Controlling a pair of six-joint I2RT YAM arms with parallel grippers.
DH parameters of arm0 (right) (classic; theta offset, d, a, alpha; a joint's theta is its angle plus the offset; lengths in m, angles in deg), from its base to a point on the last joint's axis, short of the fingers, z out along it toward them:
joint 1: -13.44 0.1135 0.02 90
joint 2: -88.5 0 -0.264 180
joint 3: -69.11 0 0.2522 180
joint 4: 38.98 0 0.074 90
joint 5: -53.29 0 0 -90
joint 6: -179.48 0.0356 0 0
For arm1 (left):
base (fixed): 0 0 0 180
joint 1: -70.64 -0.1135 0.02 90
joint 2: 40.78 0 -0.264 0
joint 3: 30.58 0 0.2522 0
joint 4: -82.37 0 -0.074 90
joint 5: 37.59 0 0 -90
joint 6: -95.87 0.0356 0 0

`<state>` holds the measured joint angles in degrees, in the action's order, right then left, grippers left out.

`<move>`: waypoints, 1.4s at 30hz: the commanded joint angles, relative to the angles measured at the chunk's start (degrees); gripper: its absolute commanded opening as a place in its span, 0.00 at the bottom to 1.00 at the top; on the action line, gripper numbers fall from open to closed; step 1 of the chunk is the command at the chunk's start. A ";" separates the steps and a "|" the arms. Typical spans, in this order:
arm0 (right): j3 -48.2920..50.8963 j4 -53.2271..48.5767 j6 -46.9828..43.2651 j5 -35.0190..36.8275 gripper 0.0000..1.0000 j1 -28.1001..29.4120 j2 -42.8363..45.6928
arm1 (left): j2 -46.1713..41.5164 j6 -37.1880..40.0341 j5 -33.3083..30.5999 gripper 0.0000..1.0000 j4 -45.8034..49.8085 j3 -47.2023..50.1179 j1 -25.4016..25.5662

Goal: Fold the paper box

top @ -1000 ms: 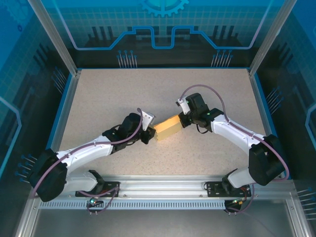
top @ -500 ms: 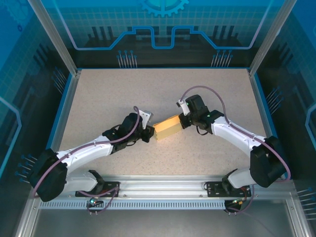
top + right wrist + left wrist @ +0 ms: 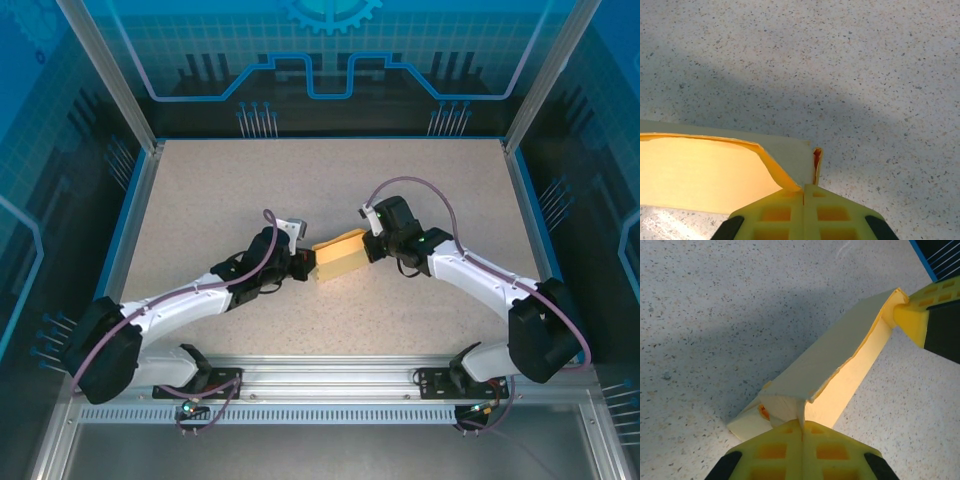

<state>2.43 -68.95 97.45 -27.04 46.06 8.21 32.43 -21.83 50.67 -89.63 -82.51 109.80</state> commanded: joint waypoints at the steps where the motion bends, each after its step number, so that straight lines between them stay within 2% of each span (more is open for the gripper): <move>1: 0.72 -0.05 0.89 -3.45 0.01 2.01 0.22 | 1.23 -2.90 2.70 0.05 -5.83 0.12 0.38; 12: 0.81 0.17 1.05 -3.32 0.01 2.18 -0.10 | 2.74 -4.18 2.26 0.03 -7.97 2.04 0.48; 23: 1.89 0.51 -0.27 -1.60 0.01 2.01 0.08 | 1.45 0.58 -1.10 0.04 -5.14 5.03 0.48; 32: 5.26 2.48 -0.44 -1.10 0.01 2.01 1.03 | -0.12 2.29 -1.52 0.12 -5.40 5.31 0.48; 38: 5.73 3.59 -0.50 -1.14 0.01 2.27 1.35 | -1.92 4.12 -1.52 0.23 -4.53 4.62 0.49; 42: 5.64 3.64 -0.61 -0.90 0.01 2.36 1.71 | -4.03 5.40 -1.56 0.34 -3.17 4.94 0.52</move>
<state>6.95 -63.77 97.40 -26.66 47.29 9.43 30.86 -18.31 49.19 -94.24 -77.92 109.93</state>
